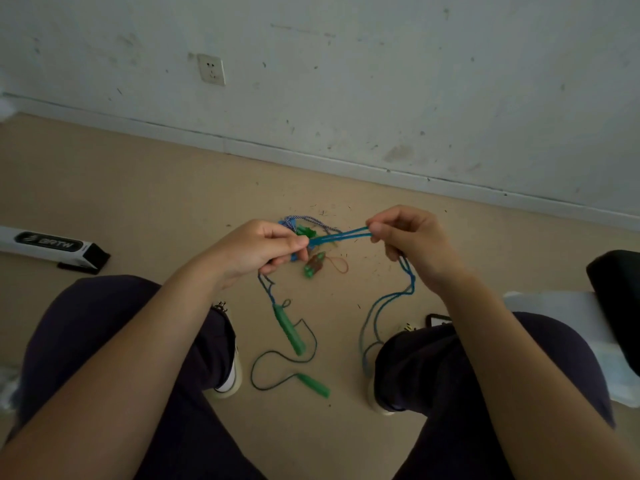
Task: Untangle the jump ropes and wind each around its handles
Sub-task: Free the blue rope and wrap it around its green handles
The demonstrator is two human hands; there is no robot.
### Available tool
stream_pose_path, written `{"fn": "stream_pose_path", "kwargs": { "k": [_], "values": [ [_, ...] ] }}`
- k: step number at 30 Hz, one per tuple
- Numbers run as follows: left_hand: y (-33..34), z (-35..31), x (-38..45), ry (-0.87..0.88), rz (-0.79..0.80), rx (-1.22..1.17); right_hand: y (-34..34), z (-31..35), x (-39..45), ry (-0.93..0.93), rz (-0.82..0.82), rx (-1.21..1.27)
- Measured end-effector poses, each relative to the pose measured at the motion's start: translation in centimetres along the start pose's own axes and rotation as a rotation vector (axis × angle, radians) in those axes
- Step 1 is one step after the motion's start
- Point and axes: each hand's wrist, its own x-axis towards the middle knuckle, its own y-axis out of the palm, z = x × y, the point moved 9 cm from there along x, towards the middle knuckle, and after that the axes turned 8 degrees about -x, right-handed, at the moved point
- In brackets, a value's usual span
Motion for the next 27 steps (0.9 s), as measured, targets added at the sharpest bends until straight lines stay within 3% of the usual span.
{"fn": "stream_pose_path", "kwargs": {
  "k": [7, 9, 14, 16, 20, 22, 24, 27],
  "values": [
    [3.5, 0.3, -0.1, -0.005, 0.123, -0.045, 7.1, -0.2, -2.1, 0.035, 0.371, -0.071],
    [3.3, 0.1, 0.0, -0.004, 0.113, -0.030, 6.8, -0.5, -1.6, 0.038, 0.316, -0.078],
    [-0.4, -0.2, 0.2, 0.049, -0.038, 0.015, 0.0, -0.6, 0.2, 0.000, -0.074, -0.050],
    [-0.8, 0.1, 0.3, 0.055, -0.064, 0.013, -0.3, -0.4, 0.1, 0.002, -0.052, -0.010],
    [1.5, 0.2, 0.2, 0.059, 0.037, -0.043, 4.8, -0.1, -1.3, 0.028, 0.271, -0.022],
    [2.9, 0.4, 0.1, 0.036, 0.109, -0.071, 6.8, -0.3, -1.9, 0.035, 0.341, -0.090],
    [3.1, 0.3, 0.1, 0.019, 0.124, -0.053, 6.5, -0.3, -1.6, 0.036, 0.275, -0.134],
    [2.0, 0.2, 0.3, 0.025, 0.083, -0.050, 2.9, -0.3, -0.7, 0.055, 0.033, -0.080]
  ]
}}
